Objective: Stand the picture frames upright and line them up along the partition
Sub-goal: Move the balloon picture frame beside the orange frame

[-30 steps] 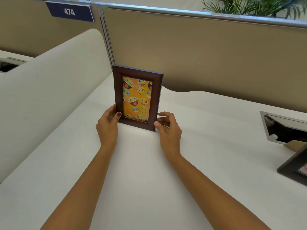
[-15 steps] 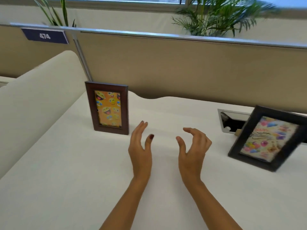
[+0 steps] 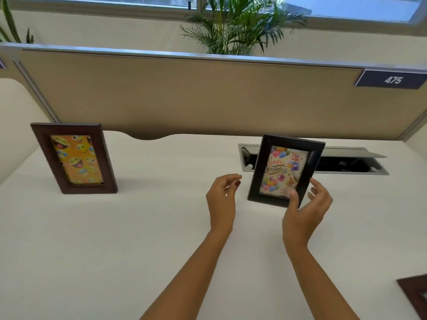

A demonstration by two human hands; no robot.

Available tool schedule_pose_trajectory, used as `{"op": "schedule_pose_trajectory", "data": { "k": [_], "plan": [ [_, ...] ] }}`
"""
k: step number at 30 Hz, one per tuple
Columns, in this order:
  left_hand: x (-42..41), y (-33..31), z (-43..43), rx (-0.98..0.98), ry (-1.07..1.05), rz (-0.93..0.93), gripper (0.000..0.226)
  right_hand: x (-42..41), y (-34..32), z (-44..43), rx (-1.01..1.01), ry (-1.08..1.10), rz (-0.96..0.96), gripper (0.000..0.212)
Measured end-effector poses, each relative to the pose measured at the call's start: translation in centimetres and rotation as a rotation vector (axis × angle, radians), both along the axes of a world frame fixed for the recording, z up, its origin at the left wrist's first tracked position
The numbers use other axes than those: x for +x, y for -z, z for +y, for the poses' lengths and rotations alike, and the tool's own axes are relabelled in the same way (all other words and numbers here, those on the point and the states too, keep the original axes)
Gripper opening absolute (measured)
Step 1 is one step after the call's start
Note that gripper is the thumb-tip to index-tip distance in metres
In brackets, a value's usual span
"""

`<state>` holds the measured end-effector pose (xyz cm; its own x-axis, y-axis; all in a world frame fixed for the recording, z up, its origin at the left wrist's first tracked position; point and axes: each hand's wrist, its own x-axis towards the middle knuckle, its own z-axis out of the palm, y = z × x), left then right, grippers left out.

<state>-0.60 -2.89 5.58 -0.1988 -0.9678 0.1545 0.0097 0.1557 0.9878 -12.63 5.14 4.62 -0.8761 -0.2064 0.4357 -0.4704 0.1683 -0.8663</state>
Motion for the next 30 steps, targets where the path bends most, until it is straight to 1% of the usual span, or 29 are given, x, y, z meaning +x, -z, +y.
{"op": "schedule_pose_trajectory", "data": {
  "k": [4,7,10,13,21,25,30],
  "plan": [
    [-2.0,0.3,-0.6,0.044,-0.002,-0.022,0.02,-2.2,0.7,0.1,0.007,-0.04,-0.172,0.054],
    [-3.2,1.0,-1.0,0.07,0.066,-0.078,0.028,-3.3,1.4,0.2,0.02,-0.126,-0.263,0.049],
    [-4.4,1.8,-0.8,0.094,0.15,-0.113,0.032,-3.9,2.2,0.2,0.068,-0.141,-0.282,0.04],
    [-5.2,2.4,-0.5,0.103,0.137,-0.126,0.03,-4.1,2.8,0.2,0.107,-0.123,-0.29,0.037],
    [-5.3,2.8,-0.5,0.095,0.086,-0.129,0.027,-4.5,2.6,0.7,0.121,-0.139,-0.312,0.033],
    [-4.0,2.7,-0.7,0.081,0.01,-0.123,0.029,-3.6,2.6,0.5,0.129,-0.215,-0.332,0.03],
    [0.1,2.4,-1.7,0.057,-0.107,-0.111,0.029,0.2,2.5,-0.9,0.123,-0.367,-0.335,0.026]
  ]
}}
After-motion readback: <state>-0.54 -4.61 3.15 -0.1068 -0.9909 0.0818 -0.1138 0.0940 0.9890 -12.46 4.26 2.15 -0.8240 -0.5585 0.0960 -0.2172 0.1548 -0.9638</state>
